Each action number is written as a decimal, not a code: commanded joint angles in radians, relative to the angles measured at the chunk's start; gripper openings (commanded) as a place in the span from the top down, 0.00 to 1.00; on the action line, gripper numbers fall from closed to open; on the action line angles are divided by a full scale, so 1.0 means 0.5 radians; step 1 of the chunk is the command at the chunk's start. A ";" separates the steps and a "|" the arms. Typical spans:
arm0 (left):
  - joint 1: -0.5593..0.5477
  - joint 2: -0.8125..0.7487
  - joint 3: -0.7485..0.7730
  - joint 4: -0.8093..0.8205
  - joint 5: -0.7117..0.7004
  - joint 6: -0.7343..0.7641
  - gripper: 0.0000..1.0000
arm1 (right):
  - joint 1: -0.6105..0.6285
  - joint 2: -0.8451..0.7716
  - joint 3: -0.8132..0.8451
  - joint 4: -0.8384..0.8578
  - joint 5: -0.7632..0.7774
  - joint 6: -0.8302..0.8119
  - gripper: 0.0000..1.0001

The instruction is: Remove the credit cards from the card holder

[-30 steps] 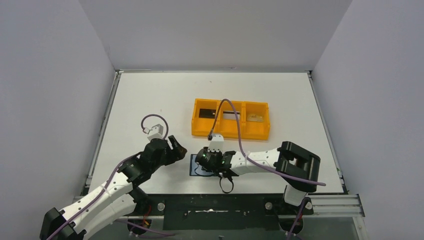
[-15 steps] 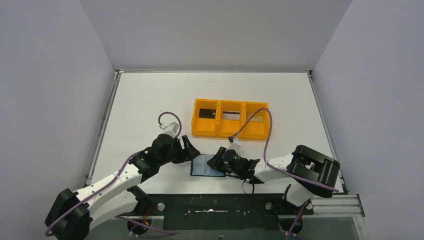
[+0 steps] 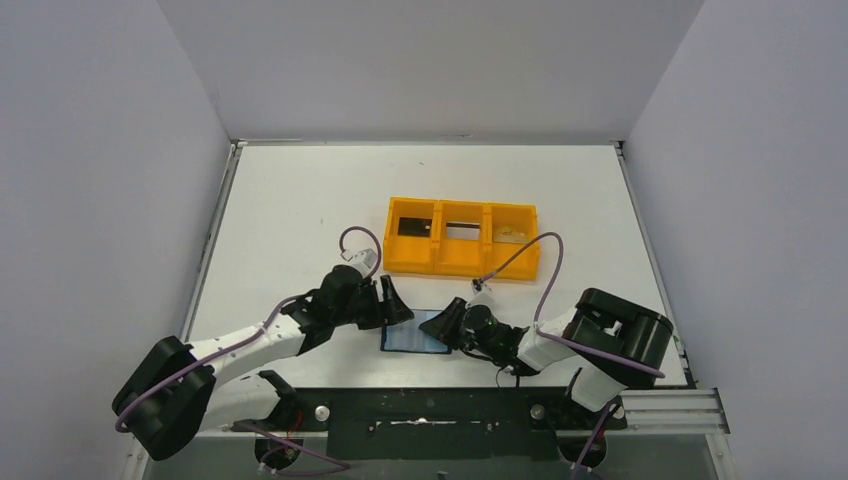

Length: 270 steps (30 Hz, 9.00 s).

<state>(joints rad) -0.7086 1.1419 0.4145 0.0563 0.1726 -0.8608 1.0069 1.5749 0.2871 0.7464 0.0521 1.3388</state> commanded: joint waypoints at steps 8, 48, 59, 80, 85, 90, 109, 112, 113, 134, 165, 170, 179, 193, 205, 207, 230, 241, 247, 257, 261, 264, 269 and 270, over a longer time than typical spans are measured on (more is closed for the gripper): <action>-0.039 0.238 0.031 0.267 0.138 -0.022 0.34 | -0.054 0.125 -0.169 0.157 -0.011 0.123 0.80; -0.235 0.492 0.262 0.554 0.358 -0.028 0.53 | -0.081 -0.920 -0.042 -0.912 0.427 -0.150 0.61; -0.427 0.870 0.409 0.575 0.227 -0.096 0.54 | -0.028 -1.760 -0.202 -1.554 0.810 0.056 0.61; -0.312 -0.002 0.299 -0.241 -0.457 -0.066 0.51 | 0.197 -1.104 0.391 -1.540 0.741 -0.315 0.64; -0.208 -0.455 0.168 -0.554 -0.812 -0.235 0.51 | 0.246 -0.733 0.633 -1.634 0.685 -0.384 0.61; -0.093 -0.892 0.086 -0.850 -1.011 -0.316 0.49 | 0.347 -0.300 1.026 -1.904 0.729 -0.445 0.59; -0.025 -1.168 0.089 -1.052 -1.075 -0.296 0.47 | 0.444 0.538 1.702 -2.549 0.763 -0.463 0.62; -0.026 -1.153 0.074 -1.010 -1.043 -0.295 0.47 | 0.439 0.521 1.644 -2.479 0.743 -0.458 0.74; -0.023 -1.148 0.069 -0.997 -1.029 -0.294 0.47 | 0.437 0.501 1.613 -2.441 0.731 -0.457 0.77; -0.022 -0.785 0.026 -0.565 -0.582 -0.181 0.47 | 0.273 -0.065 0.929 -1.483 0.435 -0.491 0.99; -0.068 -0.013 -0.030 0.259 0.149 -0.129 0.46 | 0.094 -0.387 0.252 -0.626 0.212 -0.258 0.99; -0.090 0.114 -0.025 0.370 0.191 -0.159 0.50 | 0.083 -0.408 0.222 -0.613 0.212 -0.245 0.98; -0.134 0.281 0.005 0.482 0.284 -0.156 0.59 | 0.079 -0.425 0.193 -0.591 0.215 -0.234 0.97; -0.155 0.398 0.036 0.546 0.292 -0.170 0.83 | 0.080 -0.519 0.152 -0.608 0.262 -0.221 0.89; -0.190 0.434 0.133 0.438 0.250 -0.132 0.81 | 0.138 -0.864 0.410 -1.617 0.745 -0.097 0.55; -0.211 0.441 0.174 0.400 0.250 -0.105 0.77 | 0.146 -0.905 0.432 -1.736 0.818 -0.087 0.53; -0.424 0.641 0.451 0.278 0.231 -0.076 0.56 | 0.221 -1.236 0.287 -1.910 1.065 0.122 0.53; -0.421 0.591 0.441 0.349 0.288 -0.097 0.49 | 0.232 -1.350 0.293 -2.077 1.105 0.175 0.53; -0.416 0.658 0.477 0.320 0.406 -0.056 0.46 | 0.235 -1.398 0.248 -2.039 1.065 0.196 0.53; -0.350 0.363 0.392 -0.008 -0.059 -0.100 0.45 | 0.245 -1.296 0.240 -1.897 0.848 0.122 0.58; -0.308 0.284 0.293 0.026 -0.074 -0.155 0.46 | 0.252 -1.207 0.261 -1.788 0.771 0.026 0.63; -0.281 0.223 0.237 0.061 -0.092 -0.188 0.45 | 0.251 -1.126 0.318 -1.787 0.729 -0.018 0.64; -0.235 0.134 0.171 0.123 -0.094 -0.226 0.45 | 0.247 -0.933 0.423 -1.938 0.691 0.025 0.63; -0.229 0.115 0.162 0.128 -0.095 -0.226 0.45 | 0.246 -0.897 0.439 -1.951 0.677 0.024 0.63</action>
<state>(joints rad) -0.8398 1.2572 0.4976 0.0746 0.1429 -0.9573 1.1267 1.0740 0.4366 -0.2111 0.3985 1.3571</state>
